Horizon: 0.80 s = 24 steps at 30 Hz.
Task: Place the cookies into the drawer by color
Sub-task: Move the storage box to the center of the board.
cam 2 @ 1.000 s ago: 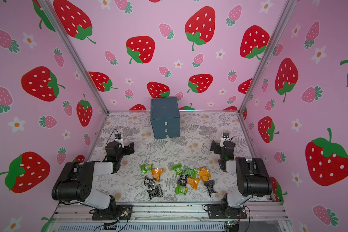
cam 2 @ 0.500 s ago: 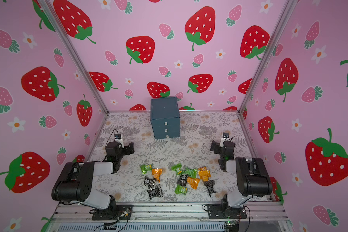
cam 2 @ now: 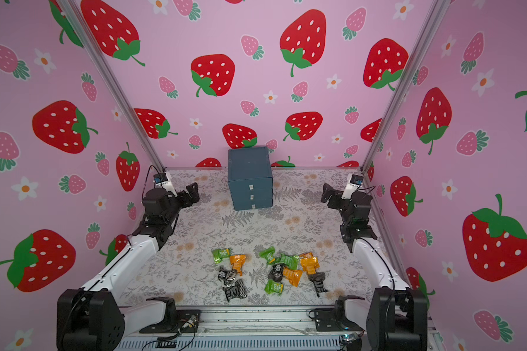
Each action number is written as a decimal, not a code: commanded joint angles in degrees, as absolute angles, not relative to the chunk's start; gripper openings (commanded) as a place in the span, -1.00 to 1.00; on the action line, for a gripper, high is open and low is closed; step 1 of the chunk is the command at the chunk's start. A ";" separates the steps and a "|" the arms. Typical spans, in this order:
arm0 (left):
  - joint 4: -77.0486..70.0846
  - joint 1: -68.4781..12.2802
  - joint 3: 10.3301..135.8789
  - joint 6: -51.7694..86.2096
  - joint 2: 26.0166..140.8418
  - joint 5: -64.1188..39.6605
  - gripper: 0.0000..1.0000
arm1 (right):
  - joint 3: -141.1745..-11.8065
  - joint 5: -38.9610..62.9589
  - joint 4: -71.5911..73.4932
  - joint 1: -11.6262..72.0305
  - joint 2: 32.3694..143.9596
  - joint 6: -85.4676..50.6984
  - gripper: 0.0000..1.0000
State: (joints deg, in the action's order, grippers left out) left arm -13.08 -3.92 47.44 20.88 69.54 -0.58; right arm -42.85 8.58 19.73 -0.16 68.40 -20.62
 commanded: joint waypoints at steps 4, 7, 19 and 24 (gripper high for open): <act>-6.54 -7.06 57.78 32.45 75.13 -12.53 0.99 | -56.37 23.11 9.02 3.97 76.63 -32.70 0.90; -3.90 -8.17 64.44 34.28 80.82 -13.43 0.98 | -65.16 18.34 2.96 10.31 81.41 -30.04 0.87; 9.55 -12.93 92.77 30.71 105.15 -14.74 0.57 | -106.91 11.44 -21.74 22.63 111.46 -21.66 0.65; 12.23 -14.22 96.77 30.01 110.06 -13.44 0.37 | -115.70 12.24 -26.87 22.85 118.82 -20.86 0.46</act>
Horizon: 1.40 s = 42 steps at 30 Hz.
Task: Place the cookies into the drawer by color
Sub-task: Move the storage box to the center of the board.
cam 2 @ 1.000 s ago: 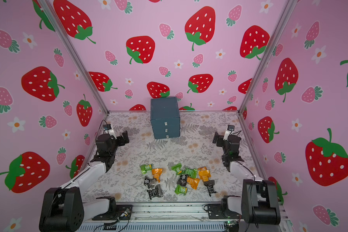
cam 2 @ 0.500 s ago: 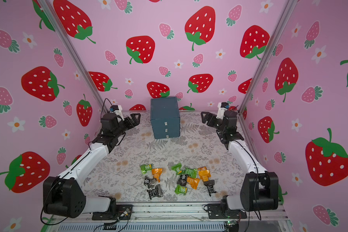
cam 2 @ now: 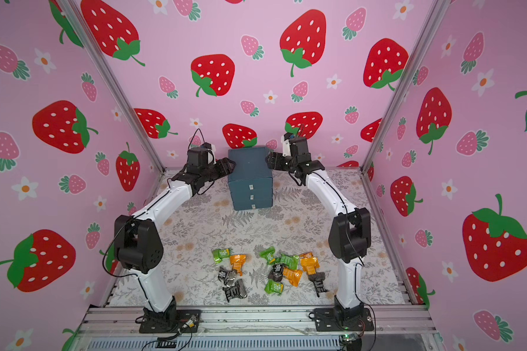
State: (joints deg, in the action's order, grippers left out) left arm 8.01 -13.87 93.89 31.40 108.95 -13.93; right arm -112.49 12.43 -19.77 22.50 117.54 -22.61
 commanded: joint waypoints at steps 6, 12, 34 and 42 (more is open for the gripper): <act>10.45 -15.12 94.09 29.92 109.61 -13.50 0.01 | -116.44 15.94 -28.36 23.33 120.94 -20.30 0.17; 7.59 -16.27 89.36 30.58 107.31 -16.44 -0.25 | -110.52 18.44 -26.44 25.40 117.46 -20.21 0.05; 2.08 -20.48 71.88 33.69 94.68 -16.52 -0.29 | -87.41 15.20 -23.11 28.92 99.14 -20.26 0.02; 4.08 -19.00 73.50 35.65 90.35 -13.60 0.42 | -89.75 12.52 -23.80 27.52 100.18 -20.83 0.38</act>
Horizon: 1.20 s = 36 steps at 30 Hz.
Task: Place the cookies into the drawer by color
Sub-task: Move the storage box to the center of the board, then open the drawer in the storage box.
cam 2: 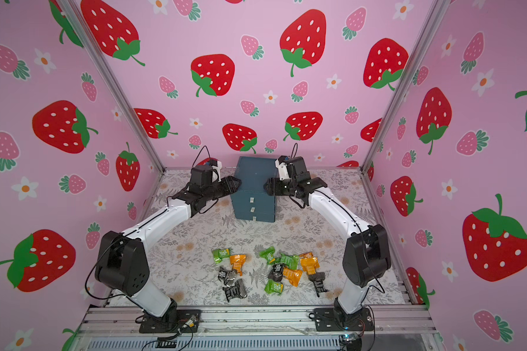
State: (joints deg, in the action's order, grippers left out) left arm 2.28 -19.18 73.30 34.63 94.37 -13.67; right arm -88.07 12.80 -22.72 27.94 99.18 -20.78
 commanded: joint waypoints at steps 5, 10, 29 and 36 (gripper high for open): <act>-1.01 -19.75 64.84 39.45 80.15 -12.48 0.56 | -90.80 13.38 -24.35 25.40 101.55 -21.29 0.37; -17.13 -21.05 49.89 51.64 72.20 -16.16 0.58 | -92.52 15.65 -23.94 23.23 103.42 -21.72 0.34; -39.65 -33.70 42.31 63.06 84.46 1.47 0.30 | -101.24 18.29 -26.86 22.35 112.61 -17.86 0.08; -42.32 -34.89 44.70 64.14 88.92 4.08 0.15 | -101.58 19.26 -27.02 22.15 113.98 -17.58 0.07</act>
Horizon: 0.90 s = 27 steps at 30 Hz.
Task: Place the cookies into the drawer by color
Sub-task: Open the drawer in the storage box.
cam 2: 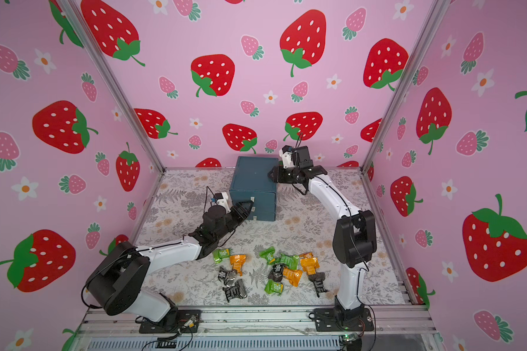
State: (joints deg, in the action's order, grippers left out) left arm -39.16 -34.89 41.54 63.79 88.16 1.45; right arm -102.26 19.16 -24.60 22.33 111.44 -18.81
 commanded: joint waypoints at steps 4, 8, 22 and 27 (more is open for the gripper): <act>-43.63 -34.91 46.28 64.33 91.22 3.88 0.04 | -101.85 19.94 -26.88 22.15 114.34 -17.55 0.06; -42.25 -34.63 48.07 63.10 91.15 3.94 -0.18 | -101.69 20.64 -26.71 22.15 114.65 -17.41 0.07; -39.55 -34.28 50.21 59.74 91.46 -1.49 -1.00 | -102.48 20.39 -27.25 22.15 115.77 -17.31 0.06; -39.20 -34.53 45.50 59.33 86.47 -3.72 -1.00 | -102.22 20.30 -27.33 22.15 115.75 -17.67 0.05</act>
State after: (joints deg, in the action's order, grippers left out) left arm -38.70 -34.24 47.42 60.97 90.26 -1.28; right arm -102.98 20.84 -22.59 21.74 113.14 -18.57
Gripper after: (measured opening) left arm 0.049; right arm 0.527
